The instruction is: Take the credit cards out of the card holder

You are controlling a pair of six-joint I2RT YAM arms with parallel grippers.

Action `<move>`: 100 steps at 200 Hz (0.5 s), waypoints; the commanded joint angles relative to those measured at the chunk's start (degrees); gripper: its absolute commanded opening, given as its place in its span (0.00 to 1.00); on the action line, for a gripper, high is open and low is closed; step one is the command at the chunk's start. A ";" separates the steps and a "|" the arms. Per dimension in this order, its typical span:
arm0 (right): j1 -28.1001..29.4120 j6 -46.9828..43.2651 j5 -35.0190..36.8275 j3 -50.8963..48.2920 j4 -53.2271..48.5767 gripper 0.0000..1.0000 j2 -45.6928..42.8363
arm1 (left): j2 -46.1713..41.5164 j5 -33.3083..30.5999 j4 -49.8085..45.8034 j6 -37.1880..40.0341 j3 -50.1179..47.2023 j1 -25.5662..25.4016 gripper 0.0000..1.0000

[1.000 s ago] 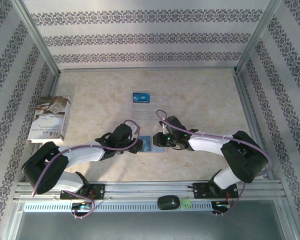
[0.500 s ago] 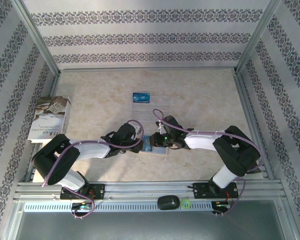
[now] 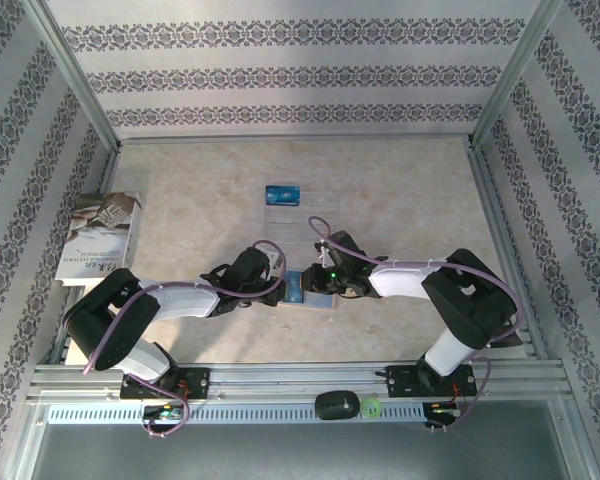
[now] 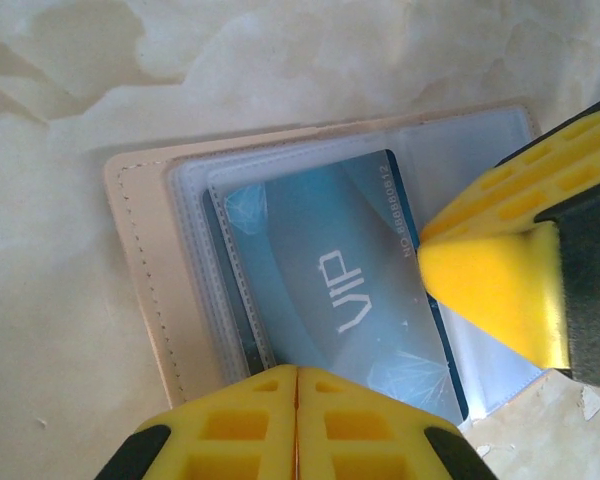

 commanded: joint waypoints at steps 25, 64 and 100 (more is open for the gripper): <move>-0.67 2.32 -2.77 -0.70 4.57 0.17 3.15 | 1.37 0.93 -1.85 -1.56 -2.19 0.54 0.09; -0.86 3.45 -3.13 -1.67 6.48 0.06 3.50 | 1.52 1.03 -1.62 -1.86 -2.50 0.56 0.10; -1.38 3.18 0.88 -3.14 4.92 0.00 1.65 | 0.57 0.51 -1.90 -2.64 -2.91 0.64 0.09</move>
